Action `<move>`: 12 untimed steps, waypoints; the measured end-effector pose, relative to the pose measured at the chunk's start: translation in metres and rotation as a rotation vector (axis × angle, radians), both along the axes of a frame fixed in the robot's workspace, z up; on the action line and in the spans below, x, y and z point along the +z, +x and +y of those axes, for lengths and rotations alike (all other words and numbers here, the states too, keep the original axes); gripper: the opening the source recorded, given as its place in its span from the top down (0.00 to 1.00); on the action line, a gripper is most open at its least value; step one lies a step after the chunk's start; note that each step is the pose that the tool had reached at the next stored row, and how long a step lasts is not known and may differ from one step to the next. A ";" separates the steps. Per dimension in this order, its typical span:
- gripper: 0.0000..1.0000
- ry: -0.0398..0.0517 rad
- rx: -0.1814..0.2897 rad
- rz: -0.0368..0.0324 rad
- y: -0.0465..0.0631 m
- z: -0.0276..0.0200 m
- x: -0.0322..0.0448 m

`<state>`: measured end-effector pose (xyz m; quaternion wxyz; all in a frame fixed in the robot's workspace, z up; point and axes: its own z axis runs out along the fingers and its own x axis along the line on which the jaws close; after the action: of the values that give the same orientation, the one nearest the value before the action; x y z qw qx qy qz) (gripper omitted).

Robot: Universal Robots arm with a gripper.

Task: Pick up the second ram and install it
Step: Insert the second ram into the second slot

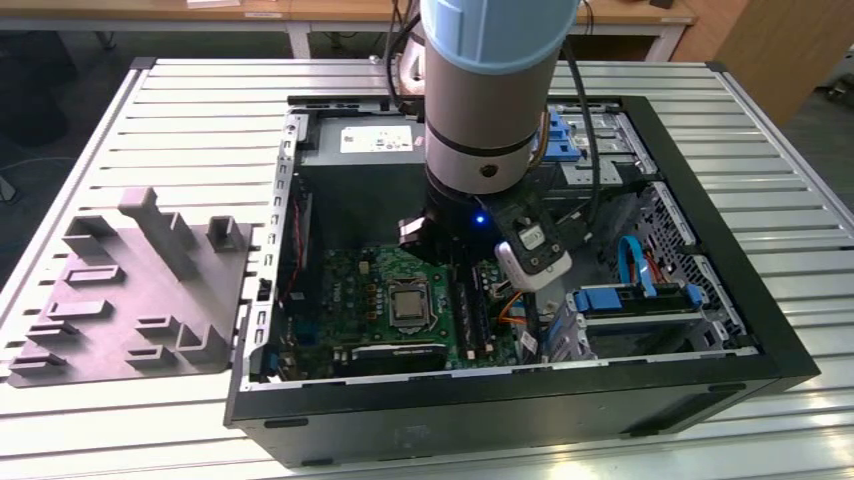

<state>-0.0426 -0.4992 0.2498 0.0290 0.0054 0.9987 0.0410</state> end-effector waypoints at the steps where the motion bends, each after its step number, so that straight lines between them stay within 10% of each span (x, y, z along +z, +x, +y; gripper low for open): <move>1: 0.89 -0.0003 0.000 0.0001 0.000 0.0000 0.0001; 12: 0.89 0.0000 0.000 -0.0001 0.000 0.0003 -0.0044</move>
<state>-0.0421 -0.4989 0.2454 0.0290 0.0053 0.9987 0.0410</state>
